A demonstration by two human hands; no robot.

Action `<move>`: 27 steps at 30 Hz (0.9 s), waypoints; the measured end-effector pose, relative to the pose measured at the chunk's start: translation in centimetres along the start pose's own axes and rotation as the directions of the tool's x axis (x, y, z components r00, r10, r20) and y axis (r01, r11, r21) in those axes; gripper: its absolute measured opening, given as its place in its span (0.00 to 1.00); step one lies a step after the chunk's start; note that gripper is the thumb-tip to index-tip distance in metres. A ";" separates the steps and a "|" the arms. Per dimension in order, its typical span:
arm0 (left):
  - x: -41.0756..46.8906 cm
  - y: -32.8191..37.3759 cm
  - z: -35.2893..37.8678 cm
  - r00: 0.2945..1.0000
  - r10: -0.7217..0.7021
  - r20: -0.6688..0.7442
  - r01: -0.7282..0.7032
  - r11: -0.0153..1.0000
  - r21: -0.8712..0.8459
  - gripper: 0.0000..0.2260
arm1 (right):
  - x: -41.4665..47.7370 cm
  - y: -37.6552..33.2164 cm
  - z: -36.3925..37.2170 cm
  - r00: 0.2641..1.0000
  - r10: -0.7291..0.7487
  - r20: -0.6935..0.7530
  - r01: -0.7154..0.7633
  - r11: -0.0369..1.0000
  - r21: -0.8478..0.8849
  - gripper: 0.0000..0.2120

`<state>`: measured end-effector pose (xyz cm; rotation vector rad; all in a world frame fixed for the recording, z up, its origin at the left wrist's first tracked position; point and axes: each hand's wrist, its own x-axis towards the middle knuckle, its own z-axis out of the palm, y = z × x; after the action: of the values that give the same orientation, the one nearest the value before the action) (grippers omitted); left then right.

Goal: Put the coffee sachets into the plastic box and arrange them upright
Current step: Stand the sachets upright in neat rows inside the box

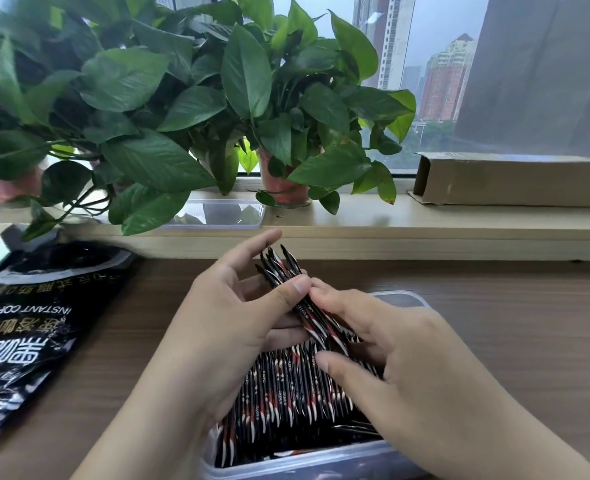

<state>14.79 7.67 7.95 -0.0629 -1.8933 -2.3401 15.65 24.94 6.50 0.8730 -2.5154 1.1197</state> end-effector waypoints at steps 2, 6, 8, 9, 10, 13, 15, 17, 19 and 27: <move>0.0 0.0 -0.1 1.000 -0.008 0.018 0.008 0.999 -0.039 0.20 | 0.0 0.1 0.0 1.000 -0.014 -0.009 0.014 1.000 0.022 0.28; 0.0 0.1 -0.3 1.000 0.014 0.007 -0.014 0.997 -0.077 0.17 | 0.0 0.0 -0.1 1.000 -0.014 -0.027 0.015 0.999 0.042 0.27; 0.0 0.2 -0.2 1.000 0.021 0.003 -0.020 0.995 -0.097 0.16 | 0.1 0.0 -0.1 0.999 0.012 -0.047 -0.009 0.998 0.064 0.26; 0.0 0.3 -0.2 1.000 0.024 0.002 -0.023 0.994 -0.104 0.16 | 0.1 -0.1 -0.1 0.997 0.036 -0.065 -0.030 0.996 0.085 0.26; -0.1 0.4 -0.1 1.000 0.026 0.002 -0.026 0.994 -0.110 0.16 | 0.0 -0.1 -0.1 0.994 0.063 -0.089 -0.054 0.993 0.101 0.27; -0.2 0.5 0.0 0.999 0.042 -0.012 -0.043 0.992 -0.117 0.17 | 0.0 -0.5 -0.7 0.973 0.158 -0.169 -0.139 0.984 0.114 0.22; -0.1 0.6 -0.1 0.998 0.058 -0.025 -0.060 0.992 -0.108 0.20 | -0.1 -0.9 -1.4 0.948 0.242 -0.205 -0.213 0.965 0.152 0.20; -0.1 0.6 -0.2 0.997 0.069 -0.029 -0.072 0.993 -0.094 0.23 | -0.2 -1.4 -2.0 0.918 0.331 -0.217 -0.286 0.934 0.215 0.16; -0.1 0.7 -0.2 0.996 0.079 -0.035 -0.082 0.993 -0.086 0.23 | -0.2 -1.7 -2.2 0.886 0.428 -0.176 -0.362 0.878 0.313 0.10; -0.3 0.5 0.1 0.999 0.042 -0.034 -0.046 0.994 -0.103 0.13 | -0.2 -1.1 -1.4 0.861 0.458 -0.222 -0.359 0.856 0.372 0.08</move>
<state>15.13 7.64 8.42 -0.0766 -1.7373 -2.3938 16.44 25.48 7.94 0.1782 -2.3498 1.6869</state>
